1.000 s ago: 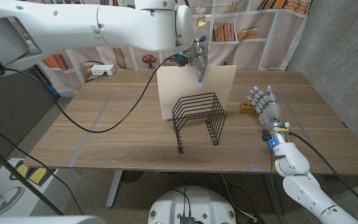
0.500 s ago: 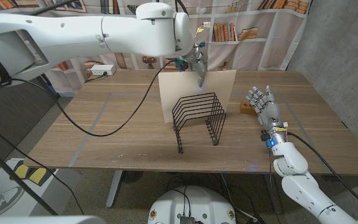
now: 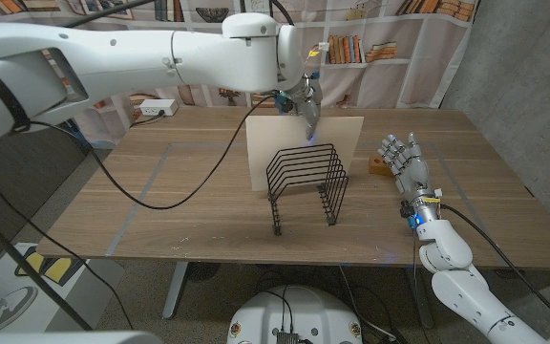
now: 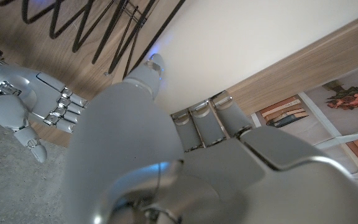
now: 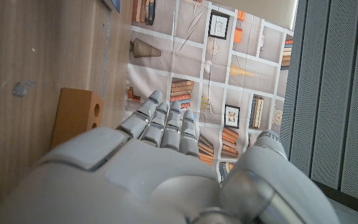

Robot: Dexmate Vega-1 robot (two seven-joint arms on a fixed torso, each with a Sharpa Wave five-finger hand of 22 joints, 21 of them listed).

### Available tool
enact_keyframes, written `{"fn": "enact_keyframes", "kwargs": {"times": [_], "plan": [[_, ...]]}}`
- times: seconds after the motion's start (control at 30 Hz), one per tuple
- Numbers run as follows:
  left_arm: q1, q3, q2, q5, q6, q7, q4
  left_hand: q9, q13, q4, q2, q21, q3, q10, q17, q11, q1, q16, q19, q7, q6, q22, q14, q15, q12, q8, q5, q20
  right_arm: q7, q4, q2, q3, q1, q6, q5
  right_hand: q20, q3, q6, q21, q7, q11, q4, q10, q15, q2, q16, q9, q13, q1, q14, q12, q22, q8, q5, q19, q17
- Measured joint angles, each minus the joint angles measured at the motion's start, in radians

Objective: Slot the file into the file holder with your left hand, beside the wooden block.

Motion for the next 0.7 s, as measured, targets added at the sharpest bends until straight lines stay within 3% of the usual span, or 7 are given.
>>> {"fn": "enact_keyframes", "kwargs": {"times": [0.3, 0.7], "plan": [[-0.02, 0.031, -0.038, 0.026, -0.024, -0.052, 0.052, 0.0, 0.001, 0.002, 0.0, -0.004, 0.001, -0.005, 0.0, -0.002, 0.0, 0.0, -0.012, 0.0, 0.0, 0.0, -0.006, 0.005, 0.0, -0.002, 0.0, 0.001, 0.001, 0.003, 0.001, 0.0, -0.003, 0.003, 0.004, 0.0, 0.0, 0.0, 0.0, 0.0, 0.0, 0.0, 0.0, 0.0, 0.0, 0.0, 0.0, 0.0, 0.0, 0.0, 0.0, 0.0, 0.0, 0.0, 0.0, 0.0], [-0.021, 0.037, -0.054, 0.055, -0.048, -0.09, 0.078, 0.005, 0.008, 0.004, 0.0, -0.004, 0.012, -0.019, 0.0, -0.008, 0.0, 0.0, -0.023, 0.005, -0.005, 0.0, -0.023, 0.002, 0.0, -0.004, 0.0, 0.005, -0.003, 0.003, 0.004, 0.003, -0.009, 0.007, 0.004, 0.0, 0.0, 0.0, -0.006, 0.0, -0.004, 0.0, 0.004, 0.0, 0.0, 0.0, 0.0, 0.0, 0.0, 0.0, 0.0, 0.0, 0.0, 0.0, 0.0, 0.0]]}}
